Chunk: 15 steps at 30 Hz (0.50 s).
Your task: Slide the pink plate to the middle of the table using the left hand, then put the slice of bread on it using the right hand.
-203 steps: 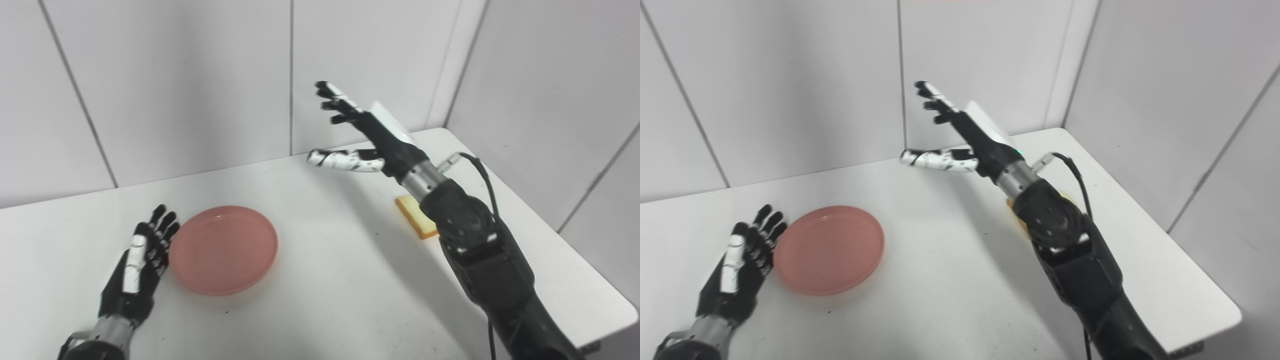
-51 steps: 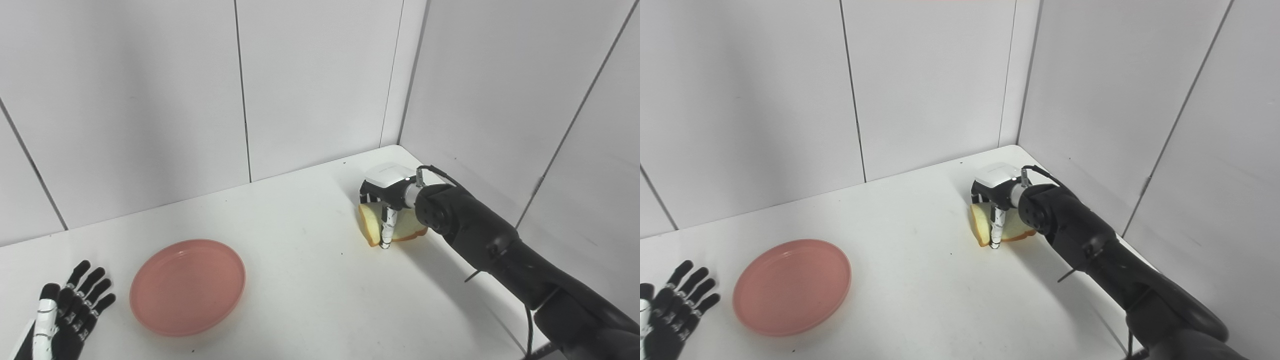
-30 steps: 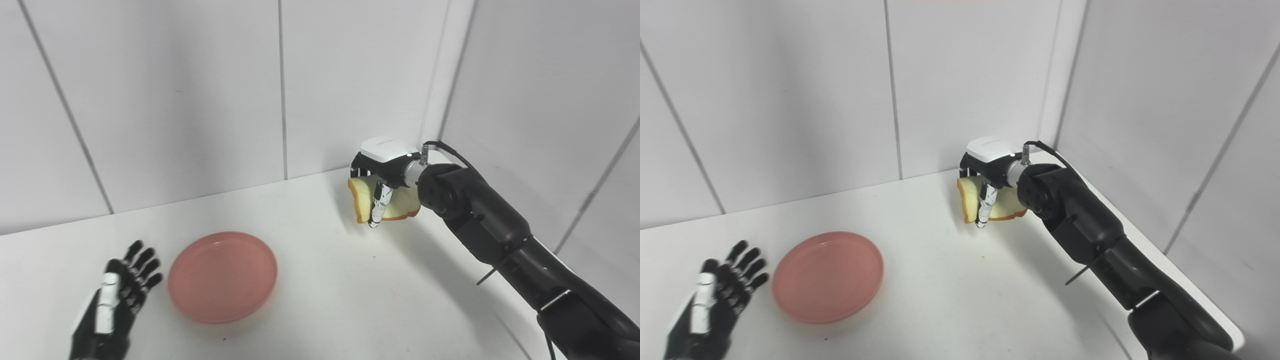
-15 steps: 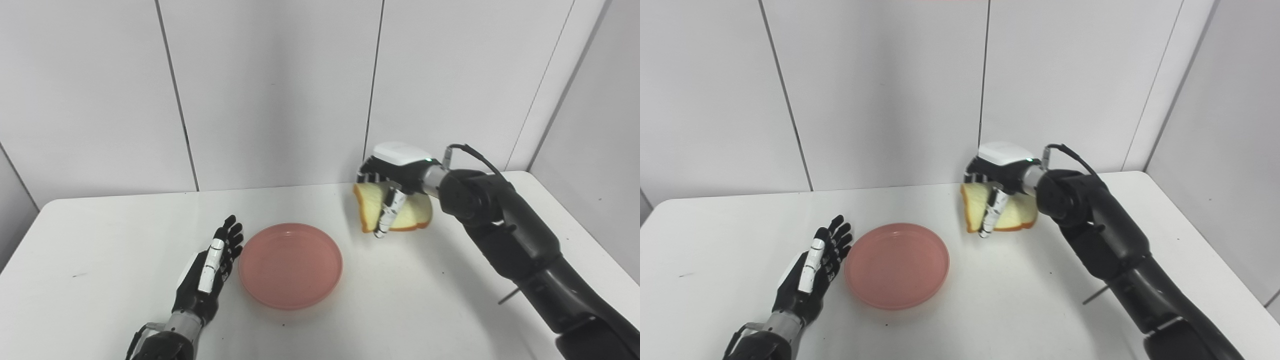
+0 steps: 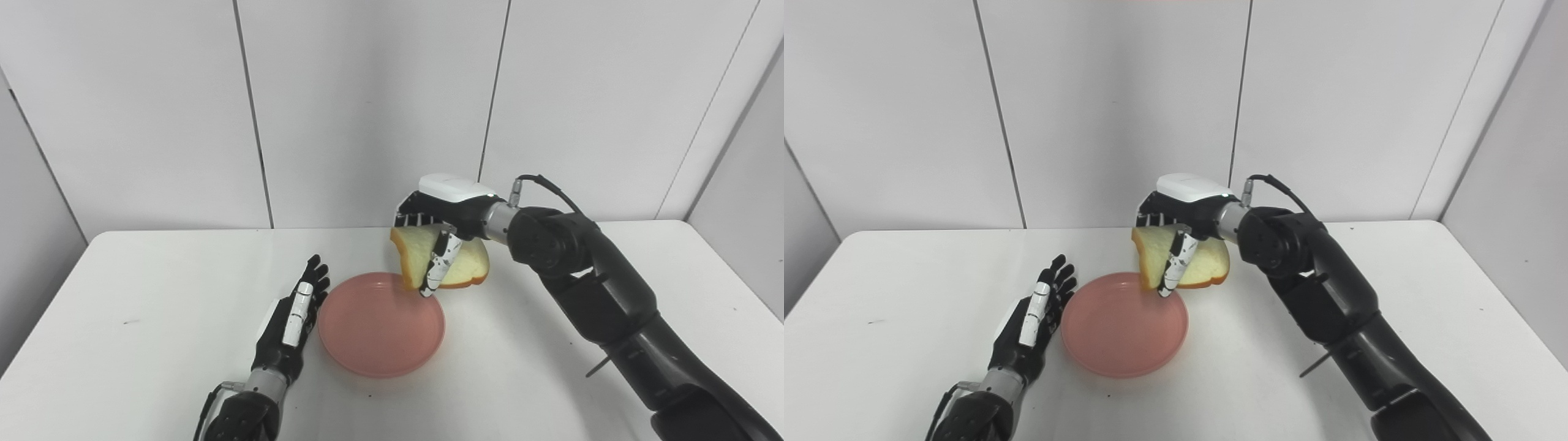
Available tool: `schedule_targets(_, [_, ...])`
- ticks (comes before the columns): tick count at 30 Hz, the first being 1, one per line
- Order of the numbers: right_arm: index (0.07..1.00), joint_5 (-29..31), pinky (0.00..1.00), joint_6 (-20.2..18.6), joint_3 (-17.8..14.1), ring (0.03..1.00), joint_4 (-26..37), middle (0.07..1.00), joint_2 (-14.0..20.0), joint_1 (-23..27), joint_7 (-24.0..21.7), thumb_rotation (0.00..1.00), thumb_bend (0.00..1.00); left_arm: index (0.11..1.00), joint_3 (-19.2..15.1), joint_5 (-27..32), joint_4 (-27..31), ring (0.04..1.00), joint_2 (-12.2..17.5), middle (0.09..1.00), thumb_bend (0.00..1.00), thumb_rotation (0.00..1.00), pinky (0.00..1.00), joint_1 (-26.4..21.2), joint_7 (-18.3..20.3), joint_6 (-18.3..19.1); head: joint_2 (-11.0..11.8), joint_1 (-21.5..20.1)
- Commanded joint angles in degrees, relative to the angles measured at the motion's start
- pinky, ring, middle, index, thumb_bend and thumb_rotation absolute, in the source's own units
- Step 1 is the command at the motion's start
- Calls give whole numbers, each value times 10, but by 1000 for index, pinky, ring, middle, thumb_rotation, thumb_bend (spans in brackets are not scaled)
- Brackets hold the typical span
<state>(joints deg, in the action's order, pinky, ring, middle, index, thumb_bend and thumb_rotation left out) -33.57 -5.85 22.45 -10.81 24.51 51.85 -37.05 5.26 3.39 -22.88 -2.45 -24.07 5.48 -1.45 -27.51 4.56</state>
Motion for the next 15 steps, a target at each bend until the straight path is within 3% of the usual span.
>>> schedule_targets(1, [507,9,402,25,-3,400,4,506,-6,44,10,0,516,983,12,-15,0,978,-14,983,631,1000,969,-4,0,7,-3,5])
schedule_targets(12, [522,7,410,47,24,402,-32,498,-49,38,25,0,516,943,6,-45,40,930,-28,943,677,1000,893,-2,-49,31,-15,9])
schedule_targets(15, [520,-5,463,55,37,407,-52,490,-57,36,33,0,517,932,5,-48,44,918,-28,932,658,1000,875,-1,-54,24,-16,10])
